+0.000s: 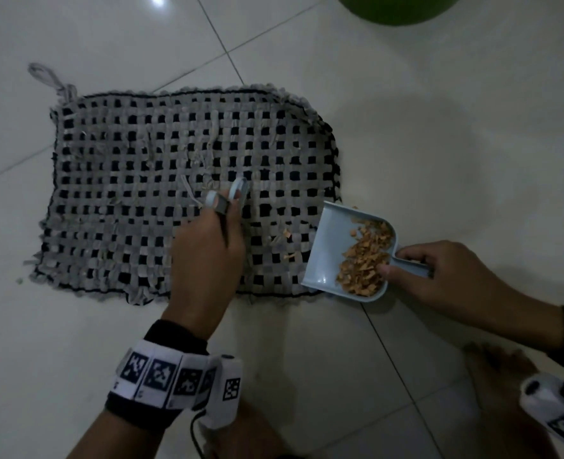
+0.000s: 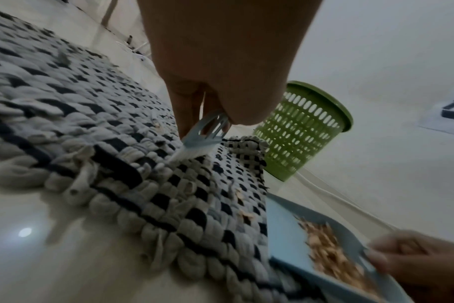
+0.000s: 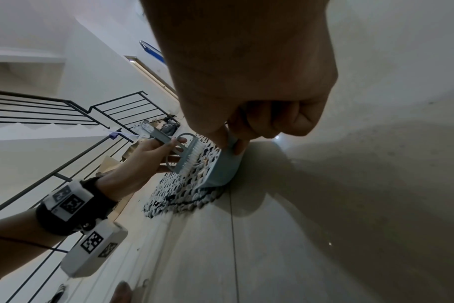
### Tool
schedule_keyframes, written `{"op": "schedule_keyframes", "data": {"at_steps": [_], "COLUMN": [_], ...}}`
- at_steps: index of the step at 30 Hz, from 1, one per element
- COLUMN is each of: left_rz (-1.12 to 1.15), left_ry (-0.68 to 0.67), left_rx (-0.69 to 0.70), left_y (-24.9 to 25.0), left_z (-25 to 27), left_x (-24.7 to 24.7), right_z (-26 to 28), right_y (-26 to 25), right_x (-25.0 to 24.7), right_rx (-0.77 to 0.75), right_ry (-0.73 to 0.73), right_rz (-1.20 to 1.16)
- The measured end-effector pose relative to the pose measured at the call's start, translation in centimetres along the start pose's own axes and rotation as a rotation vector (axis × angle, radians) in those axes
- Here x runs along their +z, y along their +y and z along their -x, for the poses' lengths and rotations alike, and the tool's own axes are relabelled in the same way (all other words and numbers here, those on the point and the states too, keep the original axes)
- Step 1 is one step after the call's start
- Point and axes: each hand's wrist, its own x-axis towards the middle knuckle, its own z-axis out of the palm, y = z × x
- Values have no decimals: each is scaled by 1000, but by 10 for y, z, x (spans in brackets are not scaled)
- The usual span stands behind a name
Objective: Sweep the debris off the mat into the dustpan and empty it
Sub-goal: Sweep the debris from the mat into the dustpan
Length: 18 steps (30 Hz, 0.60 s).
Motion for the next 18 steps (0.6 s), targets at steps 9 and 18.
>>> {"op": "schedule_keyframes", "data": {"at_steps": [9,18], "left_rz": [-10,-93], "left_ry": [-265,-30], "left_rx": [186,-13], "left_y": [38,5], "left_z": [41,16], "left_x": [37,7], "right_z": [-8,-8], "right_y": [0,0], "right_x": [-2,-1], "right_rx": [-32,-10], "right_ry": [-3,-23], "right_rz": [56,46]}}
